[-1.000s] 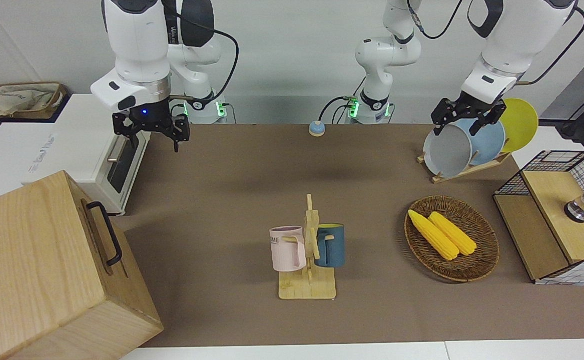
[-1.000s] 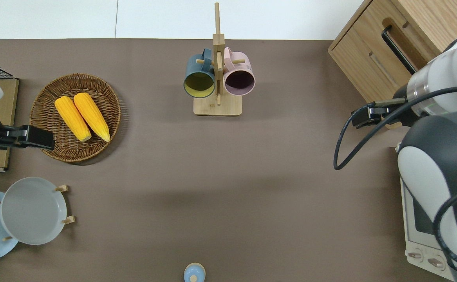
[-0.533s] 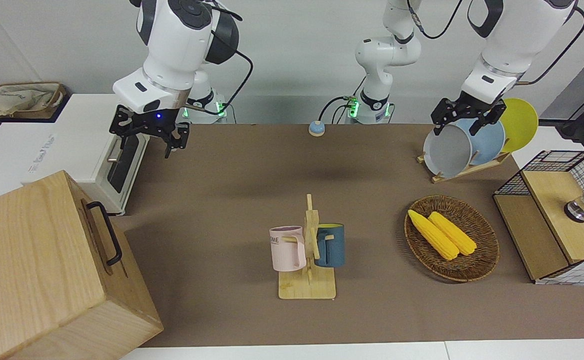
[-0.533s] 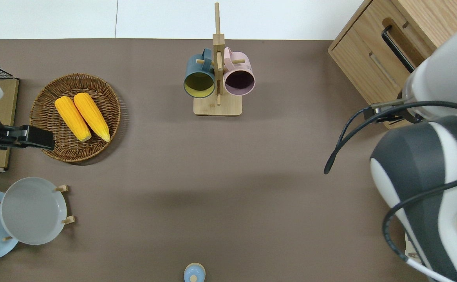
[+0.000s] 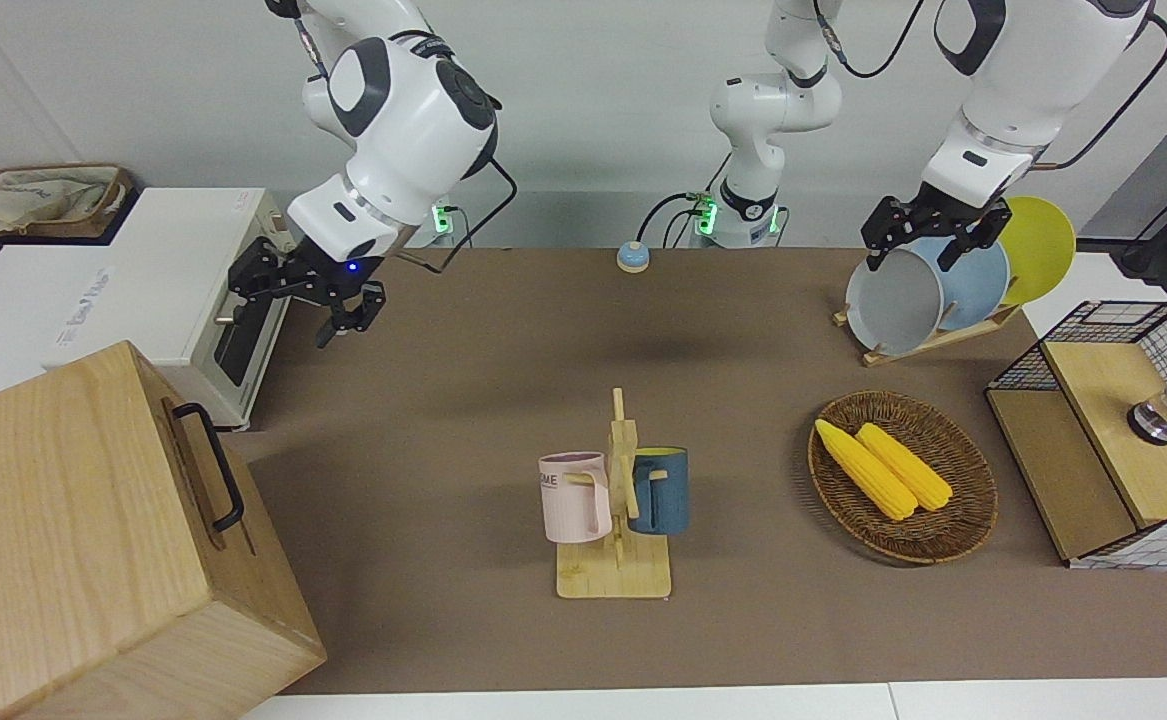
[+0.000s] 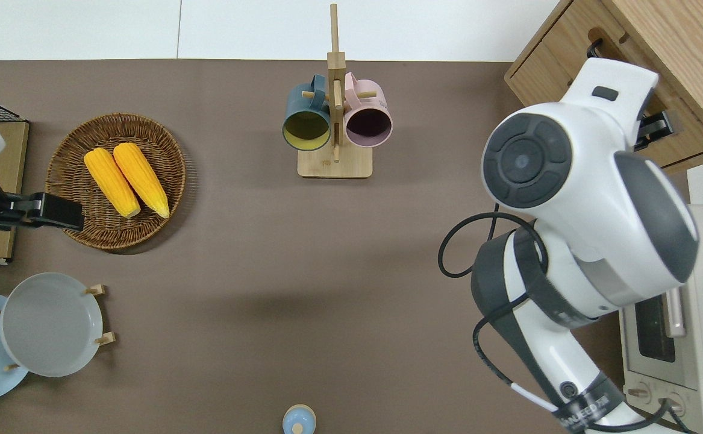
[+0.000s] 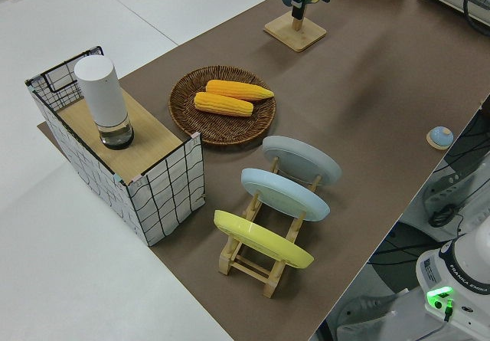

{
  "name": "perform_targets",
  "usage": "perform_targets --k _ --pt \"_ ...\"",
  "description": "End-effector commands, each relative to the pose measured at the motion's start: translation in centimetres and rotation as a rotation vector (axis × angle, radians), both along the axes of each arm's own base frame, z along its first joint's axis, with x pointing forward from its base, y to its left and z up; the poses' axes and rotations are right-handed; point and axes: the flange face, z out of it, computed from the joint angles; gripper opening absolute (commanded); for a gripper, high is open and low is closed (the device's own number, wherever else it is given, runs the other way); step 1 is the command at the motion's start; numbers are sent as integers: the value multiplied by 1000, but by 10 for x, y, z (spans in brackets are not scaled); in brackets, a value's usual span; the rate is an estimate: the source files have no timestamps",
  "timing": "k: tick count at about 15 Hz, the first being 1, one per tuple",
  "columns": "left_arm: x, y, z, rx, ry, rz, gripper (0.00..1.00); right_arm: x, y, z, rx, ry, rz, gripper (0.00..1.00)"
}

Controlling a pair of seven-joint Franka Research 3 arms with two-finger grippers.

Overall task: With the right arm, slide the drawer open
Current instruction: 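Reach the right gripper up toward the black drawer handle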

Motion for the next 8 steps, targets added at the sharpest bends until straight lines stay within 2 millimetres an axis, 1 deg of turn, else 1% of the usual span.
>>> perform_targets --k 1,2,4,8 --pt "2 1 4 16 5 -12 993 -3 12 -33 -137 -89 57 985" --pt "2 1 3 16 6 -12 993 -2 18 -40 -172 -110 70 985" --pt "2 1 4 16 5 -12 993 5 21 -54 -220 -127 89 985" --pt "2 1 3 16 6 -12 993 25 11 -85 -343 -171 127 985"
